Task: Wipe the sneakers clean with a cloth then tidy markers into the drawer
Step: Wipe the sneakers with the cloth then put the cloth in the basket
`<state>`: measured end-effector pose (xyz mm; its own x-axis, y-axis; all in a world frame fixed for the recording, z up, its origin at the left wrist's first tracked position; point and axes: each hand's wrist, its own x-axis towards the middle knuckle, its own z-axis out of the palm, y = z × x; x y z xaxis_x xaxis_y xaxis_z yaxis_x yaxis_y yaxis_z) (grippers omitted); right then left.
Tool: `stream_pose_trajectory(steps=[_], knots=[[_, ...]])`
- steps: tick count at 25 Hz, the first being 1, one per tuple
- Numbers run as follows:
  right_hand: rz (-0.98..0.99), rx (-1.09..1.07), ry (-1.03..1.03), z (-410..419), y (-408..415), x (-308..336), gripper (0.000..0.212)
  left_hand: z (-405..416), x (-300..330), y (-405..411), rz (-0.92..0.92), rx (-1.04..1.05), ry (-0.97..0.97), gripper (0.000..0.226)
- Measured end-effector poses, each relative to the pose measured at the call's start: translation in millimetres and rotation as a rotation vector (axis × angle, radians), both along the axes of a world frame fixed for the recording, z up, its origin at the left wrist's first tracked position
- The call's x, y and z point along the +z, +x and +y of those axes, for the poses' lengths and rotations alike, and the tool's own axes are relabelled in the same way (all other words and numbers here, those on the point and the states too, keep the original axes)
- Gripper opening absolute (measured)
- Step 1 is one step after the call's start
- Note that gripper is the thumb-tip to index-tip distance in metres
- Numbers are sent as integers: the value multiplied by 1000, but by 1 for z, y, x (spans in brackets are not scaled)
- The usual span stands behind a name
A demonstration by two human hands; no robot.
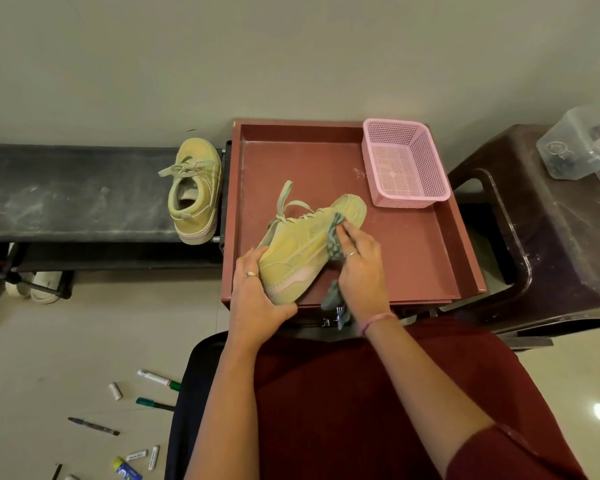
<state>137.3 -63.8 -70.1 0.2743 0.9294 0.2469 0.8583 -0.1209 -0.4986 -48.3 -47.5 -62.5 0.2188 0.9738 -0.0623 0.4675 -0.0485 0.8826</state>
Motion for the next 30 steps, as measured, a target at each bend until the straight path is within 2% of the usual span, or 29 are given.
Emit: stream_pose_trajectory(steps=[4, 6, 9, 15, 19, 24, 26, 30], knots=[[122, -182, -37, 23, 2, 9, 48, 2, 2, 2, 2, 14, -2, 100], [148, -128, -22, 7, -23, 7, 47, 3, 1, 2, 17, 18, -12, 100], [78, 6, 34, -24, -39, -1, 47, 3, 1, 1, 22, 2, -16, 99], [96, -276, -91, 47, 15, 16, 51, 1, 1, 1, -4, -4, -37, 100], [136, -241, -175, 55, 19, 25, 58, 3, 2, 2, 11, 17, -55, 100], [0, -48, -85, -23, -48, 3, 66, 3, 1, 2, 18, 3, -37, 101], [-1, -8, -94, -19, -36, 0, 69, 2, 1, 2, 19, -4, -31, 100], [-37, -105, -164, 31, 15, 11, 56, 0, 2, 3, -1, -5, -28, 99]])
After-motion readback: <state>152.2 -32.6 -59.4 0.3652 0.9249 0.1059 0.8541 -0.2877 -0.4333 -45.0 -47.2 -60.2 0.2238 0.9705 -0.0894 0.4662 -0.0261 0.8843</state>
